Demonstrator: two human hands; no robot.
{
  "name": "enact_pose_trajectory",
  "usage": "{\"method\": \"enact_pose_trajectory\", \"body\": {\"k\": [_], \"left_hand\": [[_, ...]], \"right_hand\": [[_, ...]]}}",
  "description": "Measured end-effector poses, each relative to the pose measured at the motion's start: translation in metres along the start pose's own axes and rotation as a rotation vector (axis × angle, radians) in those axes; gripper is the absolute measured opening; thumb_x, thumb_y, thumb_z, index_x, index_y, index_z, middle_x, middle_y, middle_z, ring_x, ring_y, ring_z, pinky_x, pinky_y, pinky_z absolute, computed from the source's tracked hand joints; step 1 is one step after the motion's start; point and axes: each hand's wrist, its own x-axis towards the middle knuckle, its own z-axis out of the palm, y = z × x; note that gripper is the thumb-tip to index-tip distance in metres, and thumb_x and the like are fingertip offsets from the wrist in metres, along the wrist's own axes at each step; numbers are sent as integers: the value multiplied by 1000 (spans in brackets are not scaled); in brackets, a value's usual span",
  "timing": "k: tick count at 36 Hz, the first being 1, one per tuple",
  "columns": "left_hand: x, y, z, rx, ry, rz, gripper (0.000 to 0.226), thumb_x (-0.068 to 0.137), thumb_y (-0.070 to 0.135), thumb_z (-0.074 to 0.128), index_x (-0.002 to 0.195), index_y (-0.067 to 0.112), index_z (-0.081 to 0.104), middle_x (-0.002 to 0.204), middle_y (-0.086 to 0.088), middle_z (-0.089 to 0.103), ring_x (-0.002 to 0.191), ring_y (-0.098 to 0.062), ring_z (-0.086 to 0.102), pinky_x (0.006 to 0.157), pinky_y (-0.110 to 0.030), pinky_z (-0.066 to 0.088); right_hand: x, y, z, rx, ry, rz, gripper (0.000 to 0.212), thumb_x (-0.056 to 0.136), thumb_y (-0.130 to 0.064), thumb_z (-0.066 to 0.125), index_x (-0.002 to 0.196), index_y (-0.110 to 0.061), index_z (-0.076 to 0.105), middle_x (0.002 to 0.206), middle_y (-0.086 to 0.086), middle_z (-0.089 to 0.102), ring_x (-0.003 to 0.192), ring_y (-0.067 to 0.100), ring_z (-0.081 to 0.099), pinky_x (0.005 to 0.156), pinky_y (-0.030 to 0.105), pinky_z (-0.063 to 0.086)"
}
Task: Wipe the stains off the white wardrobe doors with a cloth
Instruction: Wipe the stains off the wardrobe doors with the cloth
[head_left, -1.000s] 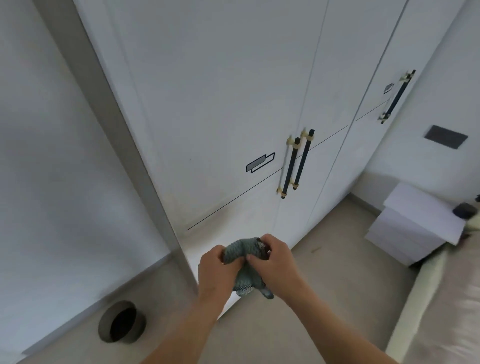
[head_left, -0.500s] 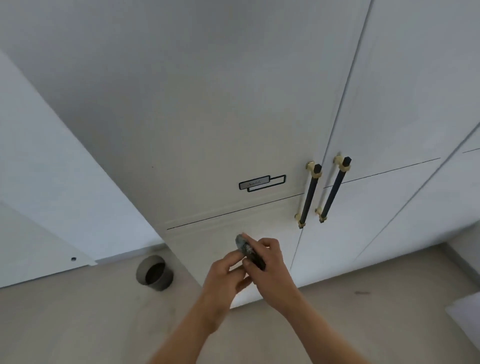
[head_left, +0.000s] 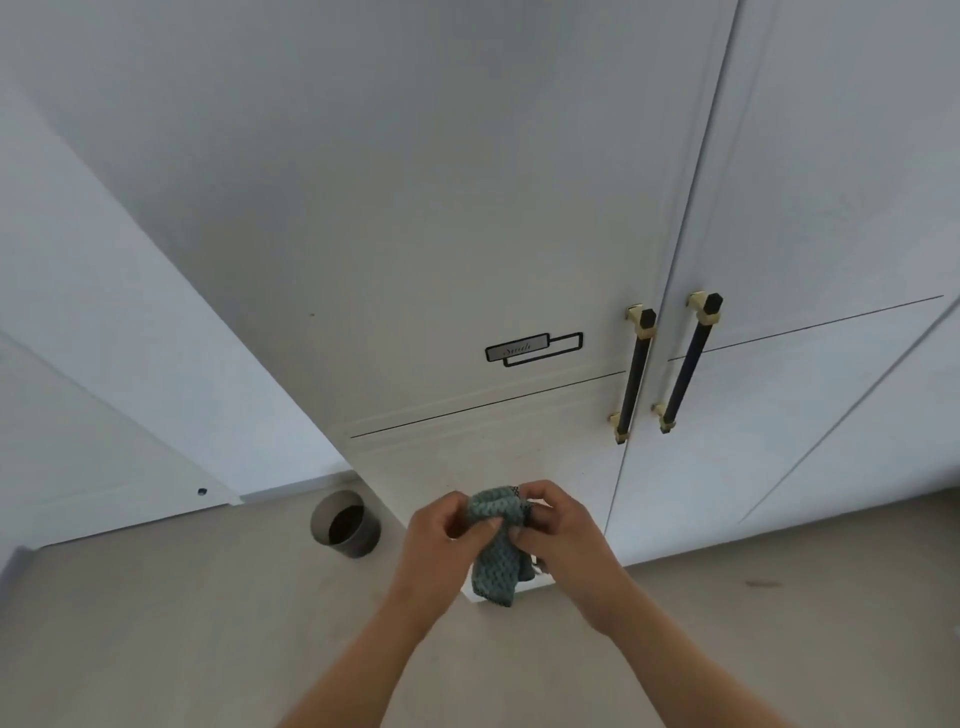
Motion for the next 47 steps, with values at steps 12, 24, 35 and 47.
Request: {"method": "enact_pose_trajectory", "body": {"k": [12, 24, 35, 47], "left_hand": [[23, -18, 11, -34, -190, -62, 28, 102, 27, 64, 89, 5, 75, 89, 2, 71, 84, -13, 63, 73, -25, 49], [81, -68, -85, 433, 429, 70, 40, 102, 43, 60, 73, 15, 63, 65, 3, 65, 73, -29, 63, 70, -39, 47], [97, -87, -93, 564, 465, 179, 52, 103, 46, 59, 61, 14, 55, 53, -2, 58, 58, -31, 56, 64, -45, 52], [93, -77, -96, 575, 431, 136, 50, 102, 51, 56, 68, 16, 65, 60, 0, 66, 65, -30, 63, 68, -44, 53]], "right_hand": [[4, 36, -9, 110, 234, -40, 9, 97, -5, 64, 105, -4, 60, 99, 12, 70, 94, 27, 70, 73, 44, 61], [122, 64, -64, 345, 1315, 23, 6, 99, -22, 58, 101, -27, 62, 105, 0, 69, 96, 25, 67, 89, 44, 59], [135, 76, 8, 59, 1127, -211, 18, 97, -2, 55, 104, -17, 61, 100, 0, 63, 86, 14, 59, 82, 35, 56], [134, 53, 41, -182, 1006, -555, 28, 93, -2, 57, 109, -25, 57, 104, 0, 60, 96, 20, 59, 85, 34, 53]]}}
